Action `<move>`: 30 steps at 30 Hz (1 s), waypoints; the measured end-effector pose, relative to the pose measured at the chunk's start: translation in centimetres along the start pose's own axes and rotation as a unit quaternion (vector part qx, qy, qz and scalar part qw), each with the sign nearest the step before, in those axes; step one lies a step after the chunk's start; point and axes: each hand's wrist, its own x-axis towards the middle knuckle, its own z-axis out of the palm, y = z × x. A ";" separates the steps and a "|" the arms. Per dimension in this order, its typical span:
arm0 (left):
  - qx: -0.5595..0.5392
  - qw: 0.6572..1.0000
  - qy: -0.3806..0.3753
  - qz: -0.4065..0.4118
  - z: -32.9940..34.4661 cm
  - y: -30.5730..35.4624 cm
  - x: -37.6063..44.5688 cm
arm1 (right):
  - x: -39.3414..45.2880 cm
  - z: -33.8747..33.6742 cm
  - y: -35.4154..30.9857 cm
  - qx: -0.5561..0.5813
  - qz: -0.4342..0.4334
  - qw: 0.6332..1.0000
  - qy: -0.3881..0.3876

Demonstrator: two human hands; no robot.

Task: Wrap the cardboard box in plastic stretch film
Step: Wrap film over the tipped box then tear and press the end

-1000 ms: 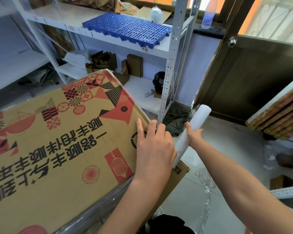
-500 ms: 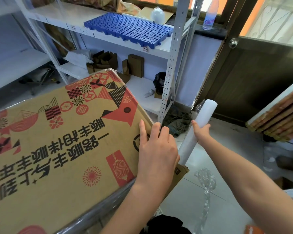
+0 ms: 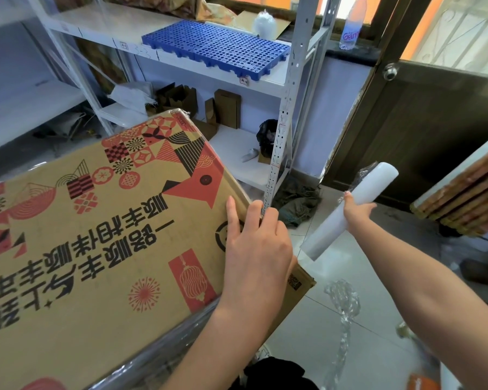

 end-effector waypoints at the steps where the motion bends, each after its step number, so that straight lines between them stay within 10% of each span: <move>1: -0.002 1.000 -0.002 0.000 0.1 0.1 0.1 | 0.1 -0.1 0.1 -0.002 -0.003 1.000 0.003; 18: 0.048 0.998 0.010 0.028 1.7 1.0 -0.3 | 0.4 -1.8 -4.7 -0.127 -0.169 0.977 0.002; 30: 0.035 0.997 0.029 0.060 3.3 0.8 -0.8 | -5.4 1.6 3.5 -0.306 -0.162 0.915 -0.209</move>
